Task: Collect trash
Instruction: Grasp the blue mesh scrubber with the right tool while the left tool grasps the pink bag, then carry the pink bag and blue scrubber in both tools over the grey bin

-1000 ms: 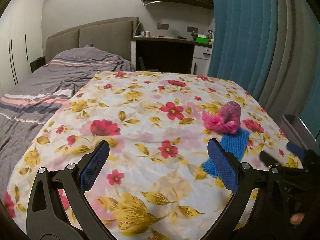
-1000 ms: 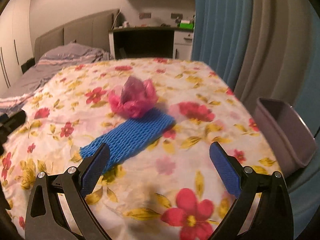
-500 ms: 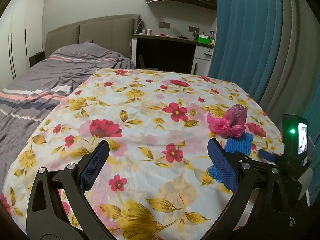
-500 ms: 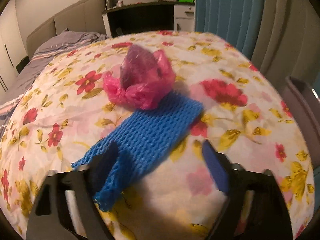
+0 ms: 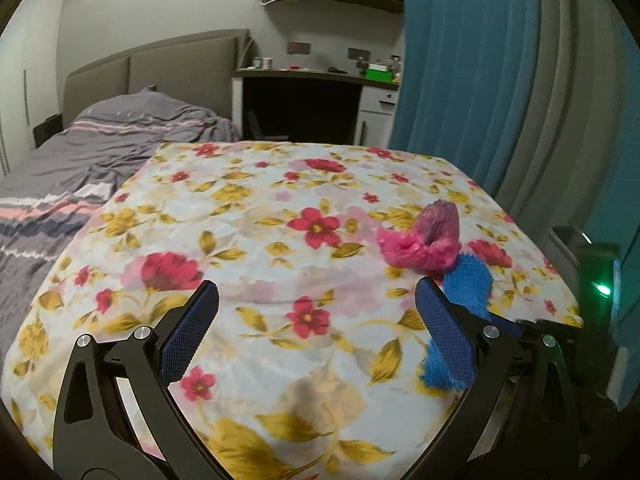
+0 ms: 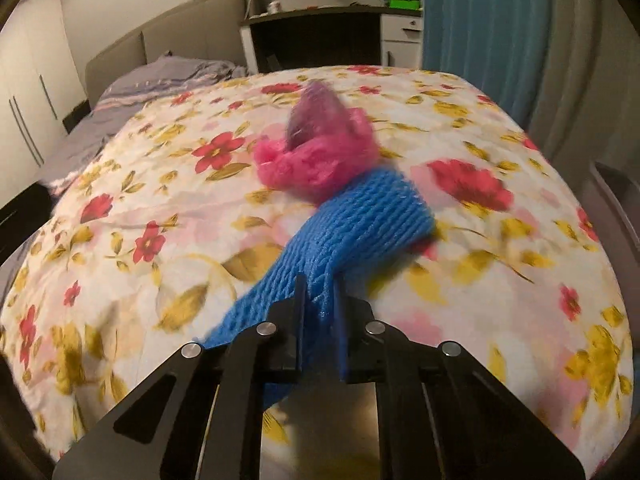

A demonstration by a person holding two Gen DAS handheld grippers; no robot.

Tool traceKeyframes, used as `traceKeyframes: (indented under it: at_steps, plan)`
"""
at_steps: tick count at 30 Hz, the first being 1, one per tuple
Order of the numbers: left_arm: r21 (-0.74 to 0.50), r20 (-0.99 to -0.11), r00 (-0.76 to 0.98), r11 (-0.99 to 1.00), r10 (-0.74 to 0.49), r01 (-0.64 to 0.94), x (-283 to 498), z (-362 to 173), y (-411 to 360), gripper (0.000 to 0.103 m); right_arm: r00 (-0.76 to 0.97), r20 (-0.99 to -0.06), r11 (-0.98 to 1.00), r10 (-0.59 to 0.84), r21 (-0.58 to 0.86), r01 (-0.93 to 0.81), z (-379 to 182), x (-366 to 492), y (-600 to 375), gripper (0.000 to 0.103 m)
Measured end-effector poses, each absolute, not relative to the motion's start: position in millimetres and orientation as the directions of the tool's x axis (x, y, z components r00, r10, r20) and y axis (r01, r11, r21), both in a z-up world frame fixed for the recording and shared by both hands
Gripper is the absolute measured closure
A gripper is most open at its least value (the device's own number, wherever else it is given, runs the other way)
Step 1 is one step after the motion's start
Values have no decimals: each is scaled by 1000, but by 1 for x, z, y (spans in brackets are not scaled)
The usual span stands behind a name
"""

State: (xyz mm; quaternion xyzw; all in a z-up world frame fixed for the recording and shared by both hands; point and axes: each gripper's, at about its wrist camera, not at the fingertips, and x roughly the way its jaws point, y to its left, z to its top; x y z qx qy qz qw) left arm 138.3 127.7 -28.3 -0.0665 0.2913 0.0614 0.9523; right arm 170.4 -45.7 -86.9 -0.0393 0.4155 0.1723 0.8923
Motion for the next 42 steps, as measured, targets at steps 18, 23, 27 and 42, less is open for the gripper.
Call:
traceKeyframes:
  at_steps: [18, 23, 27, 42]
  plan:
    - [-106, -637, 767, 994, -74, 8, 257, -57, 37, 10, 706, -676, 978, 211, 138, -160, -69, 144, -155, 90]
    - [-125, -699, 709, 992, -99, 15, 280, -76, 33, 48, 705, -676, 977, 215, 147, -158, -70, 142, -160, 90]
    - [-128, -693, 711, 991, -116, 37, 278, -76, 33, 76, 708, -670, 975, 222, 152, -161, -69, 139, -163, 90]
    - [-89, -602, 793, 995, -95, 52, 201, -31, 34, 85, 742, -627, 972, 237, 149, -184, -40, 117, -168, 90]
